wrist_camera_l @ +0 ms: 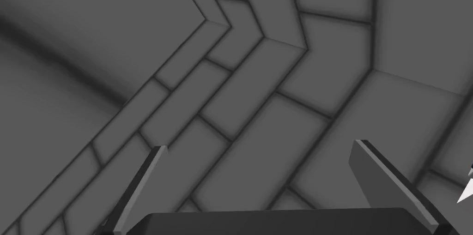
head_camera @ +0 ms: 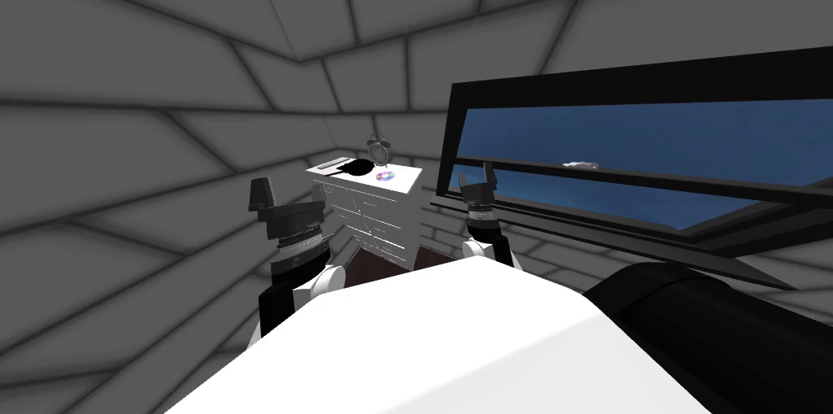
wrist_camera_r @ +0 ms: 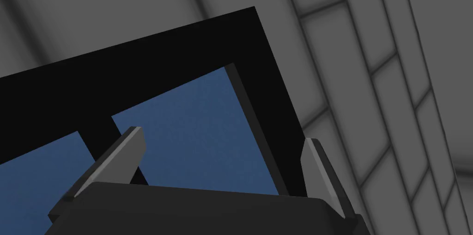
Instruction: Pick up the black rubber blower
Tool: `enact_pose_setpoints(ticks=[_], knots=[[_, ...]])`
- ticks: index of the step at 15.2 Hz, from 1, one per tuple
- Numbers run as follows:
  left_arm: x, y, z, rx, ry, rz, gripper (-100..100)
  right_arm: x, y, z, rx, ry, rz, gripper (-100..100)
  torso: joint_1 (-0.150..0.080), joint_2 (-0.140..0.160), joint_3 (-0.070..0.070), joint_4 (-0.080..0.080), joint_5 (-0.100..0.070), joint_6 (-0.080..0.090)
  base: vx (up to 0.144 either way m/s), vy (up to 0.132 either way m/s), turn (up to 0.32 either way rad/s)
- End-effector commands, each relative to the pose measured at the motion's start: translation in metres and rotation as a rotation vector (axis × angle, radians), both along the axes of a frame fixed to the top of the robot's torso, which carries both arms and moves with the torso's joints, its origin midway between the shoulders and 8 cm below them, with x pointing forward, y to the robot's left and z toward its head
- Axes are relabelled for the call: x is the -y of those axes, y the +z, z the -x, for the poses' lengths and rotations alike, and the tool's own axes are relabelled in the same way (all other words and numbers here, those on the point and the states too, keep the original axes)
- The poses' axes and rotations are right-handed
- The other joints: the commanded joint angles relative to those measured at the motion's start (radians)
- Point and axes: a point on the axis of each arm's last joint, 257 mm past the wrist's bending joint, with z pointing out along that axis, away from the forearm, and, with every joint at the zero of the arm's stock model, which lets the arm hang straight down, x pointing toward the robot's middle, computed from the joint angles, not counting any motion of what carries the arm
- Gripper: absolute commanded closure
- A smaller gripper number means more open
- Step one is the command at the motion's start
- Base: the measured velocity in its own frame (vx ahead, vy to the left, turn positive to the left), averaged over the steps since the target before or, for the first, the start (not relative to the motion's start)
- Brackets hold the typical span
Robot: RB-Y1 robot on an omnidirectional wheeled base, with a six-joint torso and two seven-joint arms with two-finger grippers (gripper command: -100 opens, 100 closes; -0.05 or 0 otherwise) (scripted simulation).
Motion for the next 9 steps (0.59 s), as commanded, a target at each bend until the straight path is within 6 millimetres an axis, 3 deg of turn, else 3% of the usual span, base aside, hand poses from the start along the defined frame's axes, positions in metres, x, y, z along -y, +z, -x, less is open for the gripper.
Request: enact_pose_setpoints(ticks=[1,9], knots=[[0.005,0.000,-0.005,-0.012,-0.030,-0.017,-100,0.000,0.000,0.000,0.000,0.000,0.000,0,0.000,0.000,0.000,0.000,0.000,0.000,0.002,0.007,-0.012],[0.028,-0.004,-0.038,-0.091,-0.200,-0.023,-100,0.000,0.000,0.000,0.000,0.000,0.000,0,0.004,-0.001,-0.001,0.000,0.001,0.000,0.011,0.043,-0.030]])
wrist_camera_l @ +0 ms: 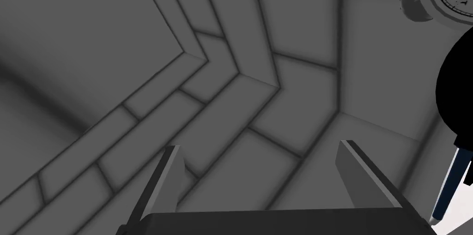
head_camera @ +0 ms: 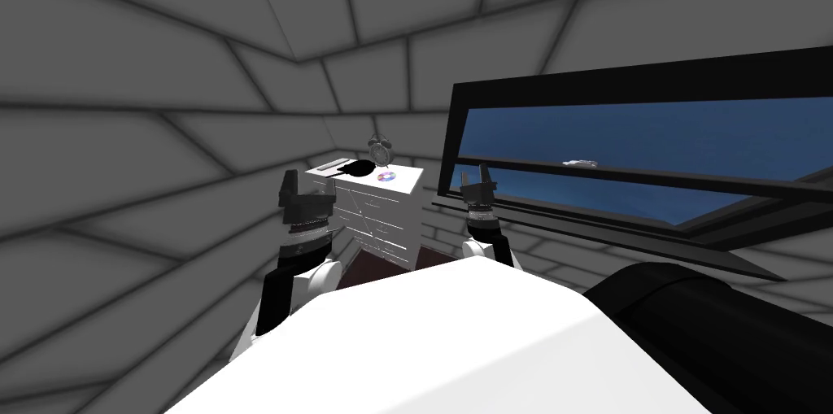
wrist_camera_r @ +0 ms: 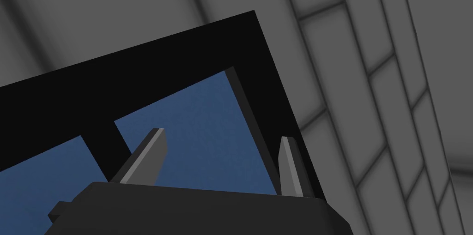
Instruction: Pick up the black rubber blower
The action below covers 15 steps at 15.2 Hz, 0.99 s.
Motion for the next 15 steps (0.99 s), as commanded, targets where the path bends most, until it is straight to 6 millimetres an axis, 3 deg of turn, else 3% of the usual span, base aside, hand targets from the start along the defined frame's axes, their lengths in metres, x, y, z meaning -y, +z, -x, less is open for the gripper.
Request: enact_pose_setpoints(ticks=[1,15], knots=[[0.005,-0.003,-0.008,-0.024,-0.034,0.006,-100,0.000,0.000,0.000,0.000,0.000,0.000,0,0.000,0.000,0.000,0.000,0.000,0.000,0.013,0.057,-0.034],[0.046,-0.006,-0.068,-0.200,-0.306,0.090,-100,0.000,0.000,0.000,0.000,0.000,0.000,0,-0.001,0.000,0.000,0.000,0.000,0.000,0.009,0.058,-0.037]])
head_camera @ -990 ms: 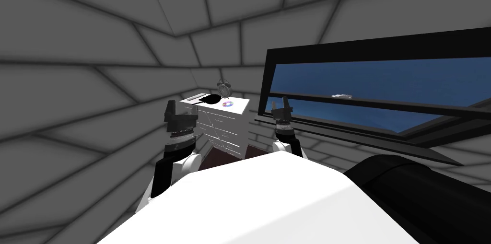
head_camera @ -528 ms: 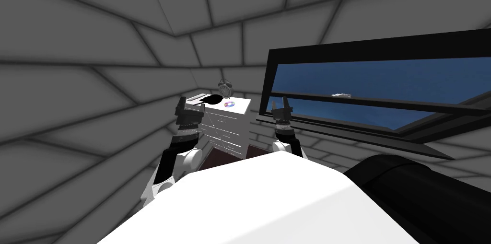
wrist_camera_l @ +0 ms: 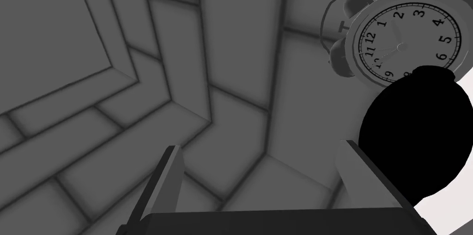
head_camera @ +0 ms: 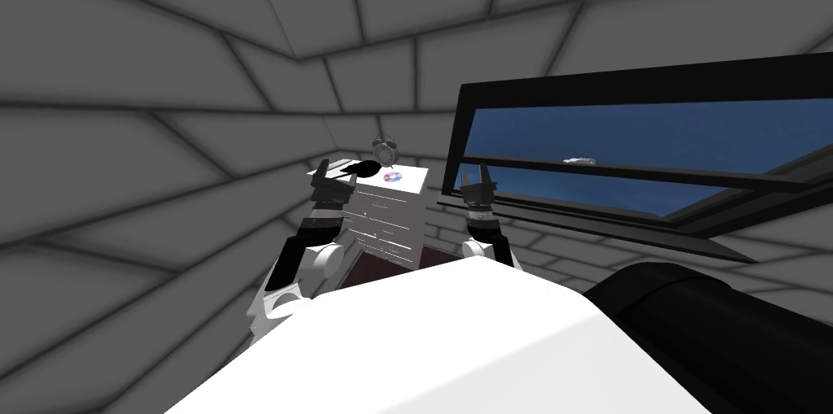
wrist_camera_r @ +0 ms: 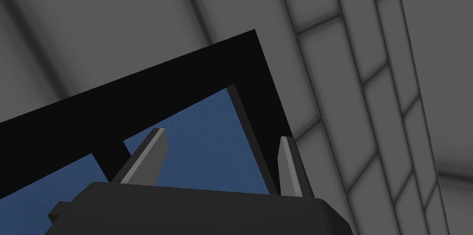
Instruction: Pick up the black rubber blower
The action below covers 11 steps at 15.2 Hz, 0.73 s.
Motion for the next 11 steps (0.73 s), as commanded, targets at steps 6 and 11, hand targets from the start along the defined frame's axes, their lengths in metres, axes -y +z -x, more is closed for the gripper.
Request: enact_pose_setpoints(ticks=[6,11], knots=[[0.022,0.001,-0.027,-0.099,-0.127,0.055,-100,0.000,0.000,0.000,0.000,0.000,0.000,0,0.000,0.000,0.000,0.000,0.000,0.000,0.007,0.058,-0.044],[0.032,-0.005,-0.040,-0.170,-0.168,0.071,-100,0.000,0.000,0.000,0.000,0.000,0.000,0,-0.001,0.000,0.000,0.000,0.000,0.000,0.004,0.055,-0.032]])
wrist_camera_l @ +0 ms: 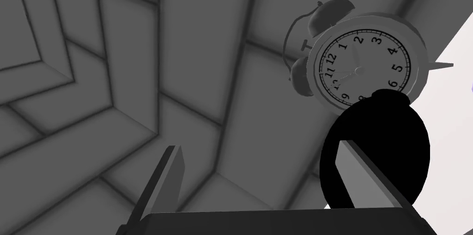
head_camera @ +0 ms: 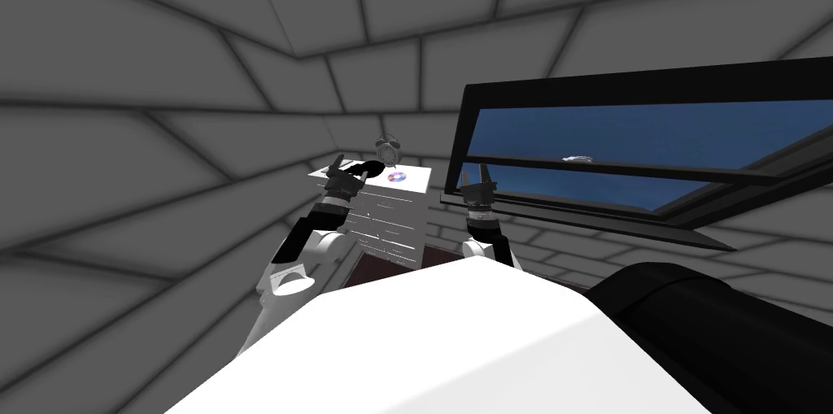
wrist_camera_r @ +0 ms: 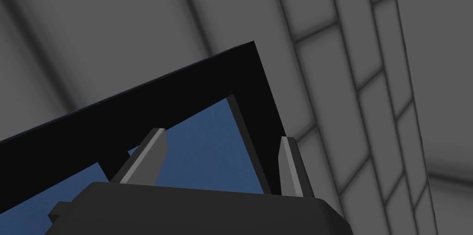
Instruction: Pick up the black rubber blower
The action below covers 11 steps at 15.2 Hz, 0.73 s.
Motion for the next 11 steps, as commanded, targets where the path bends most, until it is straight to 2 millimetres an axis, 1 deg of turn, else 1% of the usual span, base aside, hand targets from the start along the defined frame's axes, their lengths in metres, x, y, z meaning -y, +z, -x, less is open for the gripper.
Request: enact_pose_setpoints(ticks=[1,2,4,5,6,8,9,10,11], knots=[[0.004,-0.005,-0.006,-0.039,-0.014,0.003,-100,0.000,0.000,0.000,0.000,0.000,0.000,0,0.000,0.000,0.000,0.000,0.000,0.000,0.002,0.052,-0.038],[0.013,0.004,-0.011,-0.046,-0.058,0.030,-100,0.000,0.000,0.000,0.000,0.000,0.000,0,0.000,0.000,0.000,0.000,0.000,0.000,0.002,0.068,-0.047],[0.013,-0.006,-0.015,-0.086,-0.055,0.022,-100,0.000,0.000,0.000,0.000,0.000,0.000,0,0.001,0.000,0.000,0.000,0.000,0.000,0.010,0.065,-0.046],[0.013,-0.007,-0.016,-0.092,-0.054,0.021,-100,0.000,0.000,0.000,0.000,0.000,0.000,0,0.000,0.000,0.000,0.000,0.000,0.000,0.006,0.030,-0.003],[0.022,0.001,-0.021,-0.106,-0.099,0.048,-100,0.000,0.000,0.000,0.000,0.000,0.000,0,-0.001,0.000,0.000,0.000,0.000,0.000,0.006,0.046,-0.040],[0.022,-0.008,-0.025,-0.145,-0.093,0.039,-100,0.000,0.000,0.000,0.000,0.000,0.000,0,0.000,0.000,0.000,0.000,0.000,0.000,0.005,0.060,-0.050],[0.023,-0.009,-0.025,-0.147,-0.093,0.038,-100,0.000,0.000,0.000,0.000,0.000,0.000,0,0.000,0.000,0.000,0.000,0.000,0.000,-0.001,0.033,-0.002],[0.032,-0.002,-0.031,-0.169,-0.135,0.064,-100,0.000,0.000,0.000,0.000,0.000,0.000,0,-0.001,0.000,0.000,0.000,0.000,0.000,-0.001,0.047,-0.042],[0.032,-0.007,-0.032,-0.188,-0.132,0.059,-100,0.000,0.000,0.000,0.000,0.000,0.000,0,-0.001,0.000,0.000,0.000,0.000,0.000,0.003,0.061,-0.062]])
